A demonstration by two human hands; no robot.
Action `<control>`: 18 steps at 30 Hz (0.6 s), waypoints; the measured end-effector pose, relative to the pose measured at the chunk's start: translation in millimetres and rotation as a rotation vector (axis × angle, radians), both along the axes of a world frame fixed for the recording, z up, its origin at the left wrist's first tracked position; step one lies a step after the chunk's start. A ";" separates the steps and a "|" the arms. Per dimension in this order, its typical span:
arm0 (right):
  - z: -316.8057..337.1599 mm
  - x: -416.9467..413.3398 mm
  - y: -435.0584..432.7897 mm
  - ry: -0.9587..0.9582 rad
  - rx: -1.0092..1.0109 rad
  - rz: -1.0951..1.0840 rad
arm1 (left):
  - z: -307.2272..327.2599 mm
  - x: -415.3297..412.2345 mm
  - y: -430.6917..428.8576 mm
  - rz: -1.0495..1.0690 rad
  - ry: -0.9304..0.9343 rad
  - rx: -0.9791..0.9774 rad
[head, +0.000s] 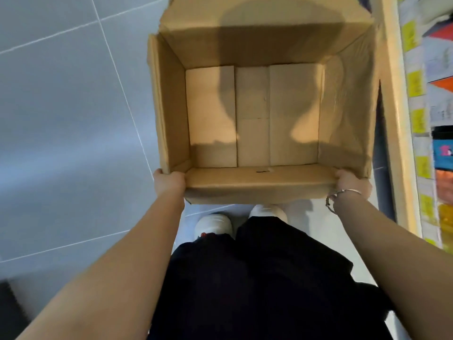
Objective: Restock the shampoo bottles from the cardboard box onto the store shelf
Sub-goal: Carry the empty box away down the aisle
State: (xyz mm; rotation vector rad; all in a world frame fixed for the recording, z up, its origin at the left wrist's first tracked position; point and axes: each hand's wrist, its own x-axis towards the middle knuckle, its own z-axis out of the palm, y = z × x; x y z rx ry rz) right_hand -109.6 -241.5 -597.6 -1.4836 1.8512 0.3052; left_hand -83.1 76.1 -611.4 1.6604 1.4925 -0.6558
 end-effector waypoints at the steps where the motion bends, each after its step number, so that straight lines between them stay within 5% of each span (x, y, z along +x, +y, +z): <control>1: 2.1 -0.5 -1.8 -0.028 0.058 -0.059 | 0.5 -1.4 0.9 -0.030 -0.004 0.007; 8: 63.6 15.0 3.5 -0.069 0.288 -0.047 | 68.5 -1.5 13.3 -0.021 -0.052 0.089; 14: 190.6 23.0 19.1 -0.034 0.388 0.044 | 215.8 -10.1 39.5 0.052 0.032 0.132; 18: 297.2 46.7 44.9 -0.046 0.437 0.113 | 322.2 -7.2 65.9 0.311 0.067 0.023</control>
